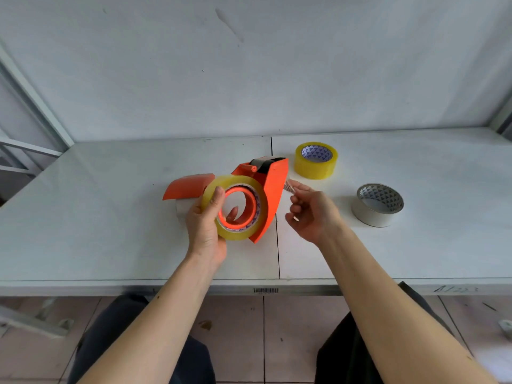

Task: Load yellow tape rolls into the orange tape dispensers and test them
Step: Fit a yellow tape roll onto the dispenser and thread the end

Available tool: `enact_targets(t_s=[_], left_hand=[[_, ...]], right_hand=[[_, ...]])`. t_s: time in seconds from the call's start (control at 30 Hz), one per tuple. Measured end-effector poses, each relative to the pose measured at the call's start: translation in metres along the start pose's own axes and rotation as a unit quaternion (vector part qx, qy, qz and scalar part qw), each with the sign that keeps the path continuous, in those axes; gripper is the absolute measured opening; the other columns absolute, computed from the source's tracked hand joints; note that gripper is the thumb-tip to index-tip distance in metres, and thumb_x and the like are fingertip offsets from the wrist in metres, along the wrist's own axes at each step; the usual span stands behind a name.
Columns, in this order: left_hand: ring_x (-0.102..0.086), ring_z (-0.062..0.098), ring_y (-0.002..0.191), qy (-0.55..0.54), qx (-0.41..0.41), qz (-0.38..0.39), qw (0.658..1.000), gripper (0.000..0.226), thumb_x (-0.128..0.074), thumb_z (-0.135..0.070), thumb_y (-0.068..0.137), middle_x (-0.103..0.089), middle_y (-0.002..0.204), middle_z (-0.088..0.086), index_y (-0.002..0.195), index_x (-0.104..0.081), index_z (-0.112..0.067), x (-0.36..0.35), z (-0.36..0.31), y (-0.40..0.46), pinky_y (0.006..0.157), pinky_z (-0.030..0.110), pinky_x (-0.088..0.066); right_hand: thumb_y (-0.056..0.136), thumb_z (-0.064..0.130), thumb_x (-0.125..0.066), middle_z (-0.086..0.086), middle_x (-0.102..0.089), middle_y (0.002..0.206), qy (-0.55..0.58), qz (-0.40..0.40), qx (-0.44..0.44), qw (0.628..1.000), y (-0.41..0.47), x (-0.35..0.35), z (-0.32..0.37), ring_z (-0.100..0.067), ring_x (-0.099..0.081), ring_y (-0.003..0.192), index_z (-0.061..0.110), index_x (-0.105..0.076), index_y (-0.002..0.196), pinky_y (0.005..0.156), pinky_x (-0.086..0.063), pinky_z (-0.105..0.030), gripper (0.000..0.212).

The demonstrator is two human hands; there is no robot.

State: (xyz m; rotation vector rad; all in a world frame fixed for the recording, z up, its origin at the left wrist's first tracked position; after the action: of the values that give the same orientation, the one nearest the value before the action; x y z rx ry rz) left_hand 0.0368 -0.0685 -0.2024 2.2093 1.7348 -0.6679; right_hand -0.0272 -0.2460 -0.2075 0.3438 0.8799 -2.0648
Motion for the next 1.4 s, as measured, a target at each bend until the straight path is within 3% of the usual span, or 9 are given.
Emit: enact_targets(t_s=[0.2,0.37,0.57,0.73,0.93,1.13,1.23,1.3,1.4], left_hand=[[-0.057,0.011,0.075,-0.061,0.056,-0.07,0.994,0.023,-0.068,-0.043,0.077,-0.058,0.078,-0.003,0.088,-0.067,-0.023,-0.011,0.011,-0.005,0.077,0.034,-0.054],[-0.054,0.013,0.079,-0.085,0.084,-0.066,0.991,0.024,-0.062,-0.047,0.087,-0.053,0.082,-0.001,0.09,-0.064,-0.023,-0.015,0.018,-0.004,0.08,0.038,-0.054],[-0.059,0.029,0.119,-0.19,0.142,0.047,0.97,0.061,-0.058,-0.064,0.083,-0.064,0.112,0.015,0.112,-0.06,-0.011,-0.025,0.04,-0.006,0.107,0.051,-0.042],[-0.056,0.027,0.129,-0.163,0.186,0.09,0.965,0.093,-0.045,-0.081,0.077,-0.058,0.138,0.017,0.138,-0.053,-0.012,-0.035,0.056,-0.01,0.116,0.042,-0.034],[-0.063,0.023,0.118,-0.004,0.222,0.069,0.973,0.103,-0.023,-0.089,0.068,-0.069,0.123,0.013,0.134,-0.054,-0.016,-0.036,0.068,-0.009,0.105,0.042,-0.044],[-0.062,0.023,0.079,0.083,0.279,0.103,0.951,0.108,-0.027,-0.083,0.058,-0.063,0.094,0.015,0.125,-0.056,-0.002,-0.039,0.061,-0.007,0.066,0.034,-0.055],[-0.064,0.022,0.075,0.18,0.248,0.125,0.944,0.099,-0.029,-0.081,0.069,-0.06,0.095,0.013,0.12,-0.057,-0.001,-0.034,0.054,-0.004,0.067,0.034,-0.058],[-0.065,0.021,0.083,0.33,0.164,0.125,0.921,0.081,-0.039,-0.074,0.082,-0.062,0.104,0.009,0.124,-0.055,-0.006,-0.027,0.047,0.002,0.077,0.038,-0.059],[-0.054,0.025,0.116,0.583,-0.005,0.143,0.8,0.06,-0.055,-0.055,0.089,-0.058,0.125,0.009,0.131,-0.053,-0.012,-0.013,0.041,0.007,0.099,0.039,-0.047]], right_hand=[[0.093,0.005,-0.056,0.002,-0.054,0.055,0.053,0.049,-0.011,0.997,-0.008,-0.016,-0.005,-0.006,-0.047,0.043,0.006,-0.071,0.082,0.049,-0.047,-0.02,0.018],[0.095,0.022,-0.059,0.0,-0.051,0.065,-0.017,0.052,0.057,0.997,-0.017,-0.016,-0.002,-0.012,-0.047,0.056,0.011,-0.076,0.089,0.065,-0.042,-0.027,0.021],[0.085,0.042,-0.071,-0.003,-0.07,0.119,-0.164,0.084,0.191,0.964,-0.03,-0.029,-0.028,-0.011,-0.065,0.109,0.033,-0.055,0.135,0.096,-0.049,-0.033,0.053],[0.086,0.043,-0.07,0.005,-0.065,0.122,-0.202,0.051,0.269,0.94,-0.024,-0.029,-0.032,-0.001,-0.063,0.11,0.043,-0.045,0.139,0.08,-0.053,-0.016,0.058],[0.094,0.022,-0.064,-0.009,-0.071,0.103,-0.26,-0.036,0.363,0.894,-0.012,-0.019,-0.02,0.002,-0.062,0.078,0.028,-0.058,0.134,0.073,-0.048,-0.009,0.042],[0.087,0.05,-0.066,0.004,-0.074,0.11,-0.312,-0.022,0.281,0.907,0.006,-0.021,0.008,-0.008,-0.067,0.105,0.024,-0.065,0.128,0.093,-0.049,-0.025,0.049],[0.087,0.057,-0.06,0.002,-0.074,0.107,-0.421,-0.055,0.295,0.856,0.019,-0.029,0.024,-0.017,-0.065,0.107,0.027,-0.069,0.122,0.095,-0.051,-0.034,0.048],[0.083,0.066,-0.055,-0.003,-0.074,0.108,-0.531,-0.071,0.32,0.782,0.027,-0.035,0.037,-0.027,-0.06,0.113,0.027,-0.068,0.123,0.098,-0.048,-0.041,0.057],[0.088,0.062,-0.054,-0.012,-0.068,0.116,-0.673,-0.067,0.308,0.669,0.036,-0.048,0.045,-0.035,-0.045,0.122,0.03,-0.063,0.129,0.096,-0.042,-0.04,0.053]])
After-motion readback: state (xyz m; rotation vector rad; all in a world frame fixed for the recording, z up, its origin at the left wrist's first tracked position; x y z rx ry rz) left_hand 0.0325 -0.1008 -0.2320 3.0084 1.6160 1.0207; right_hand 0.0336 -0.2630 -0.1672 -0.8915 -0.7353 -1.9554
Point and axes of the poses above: each hand's wrist, its own y-axis towards the middle knuckle, its own x-axis out of the back of the hand, z = x × y, the point moved 2 cm from there along y, towards the middle knuckle
